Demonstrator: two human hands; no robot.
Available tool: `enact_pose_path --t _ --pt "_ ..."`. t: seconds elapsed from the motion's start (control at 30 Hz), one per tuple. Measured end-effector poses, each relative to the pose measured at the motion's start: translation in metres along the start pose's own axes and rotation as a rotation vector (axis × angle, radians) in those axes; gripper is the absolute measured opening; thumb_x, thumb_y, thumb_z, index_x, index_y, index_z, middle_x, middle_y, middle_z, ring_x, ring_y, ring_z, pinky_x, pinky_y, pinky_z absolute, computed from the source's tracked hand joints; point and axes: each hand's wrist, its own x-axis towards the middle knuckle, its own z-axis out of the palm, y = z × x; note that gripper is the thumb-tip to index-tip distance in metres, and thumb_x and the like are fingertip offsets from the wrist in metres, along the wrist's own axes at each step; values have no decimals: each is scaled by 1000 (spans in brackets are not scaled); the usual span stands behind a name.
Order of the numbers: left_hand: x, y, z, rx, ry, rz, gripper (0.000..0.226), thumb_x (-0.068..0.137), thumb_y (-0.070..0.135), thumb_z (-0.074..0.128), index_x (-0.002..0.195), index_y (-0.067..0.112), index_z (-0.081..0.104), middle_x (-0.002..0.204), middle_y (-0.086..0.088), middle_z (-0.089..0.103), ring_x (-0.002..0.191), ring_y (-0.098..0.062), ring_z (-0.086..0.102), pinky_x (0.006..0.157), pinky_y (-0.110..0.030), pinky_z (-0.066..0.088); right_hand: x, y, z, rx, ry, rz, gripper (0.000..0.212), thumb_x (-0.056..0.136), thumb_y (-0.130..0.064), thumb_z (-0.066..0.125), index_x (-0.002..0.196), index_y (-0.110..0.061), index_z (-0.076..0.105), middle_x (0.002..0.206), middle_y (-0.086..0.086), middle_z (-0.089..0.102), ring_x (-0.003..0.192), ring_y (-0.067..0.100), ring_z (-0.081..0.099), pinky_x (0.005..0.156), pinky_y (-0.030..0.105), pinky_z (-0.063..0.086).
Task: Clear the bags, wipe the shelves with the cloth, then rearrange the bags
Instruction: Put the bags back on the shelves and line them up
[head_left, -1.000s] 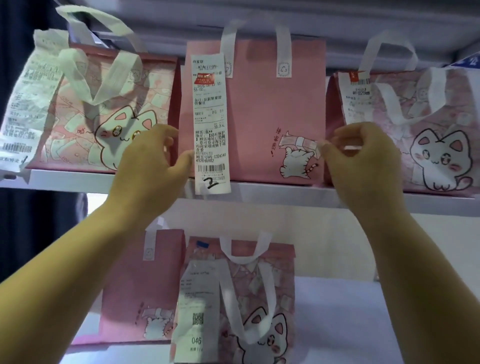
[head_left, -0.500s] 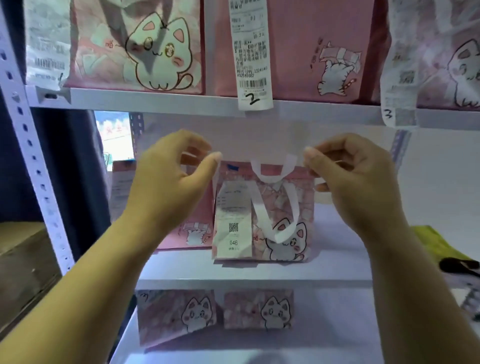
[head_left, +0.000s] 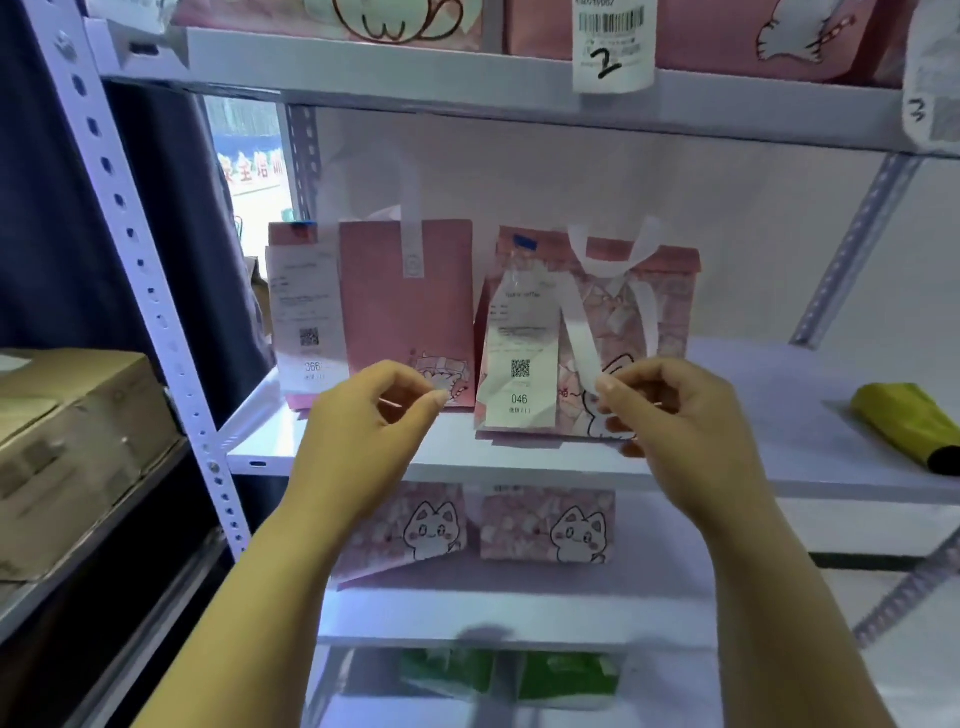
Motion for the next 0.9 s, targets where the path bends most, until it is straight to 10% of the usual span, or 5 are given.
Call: enact_pose_path --t 0.37,0.63,0.9 --pt "-5 -41 22 8 -18 -163 10 80 39 66 73 33 64 77 21 65 65 -2 58 54 -17 47 21 49 24 -82 -96 102 11 83 -40 66 78 -31 63 80 -6 67 80 15 65 75 46 57" --pt "15 -52 67 -11 -45 -200 6 81 34 68 81 36 62 78 11 66 69 1 57 55 -9 44 51 96 0 -160 39 116 8 82 -30 68 83 -30 60 77 -12 65 69 -3 60 52 10 45" --pt "37 -51 97 -39 29 -174 19 80 33 67 93 43 57 90 18 65 78 10 58 59 -6 42 70 111 -5 -49 100 -29 16 83 -21 69 81 -35 60 76 -14 65 72 -2 59 62 4 44"
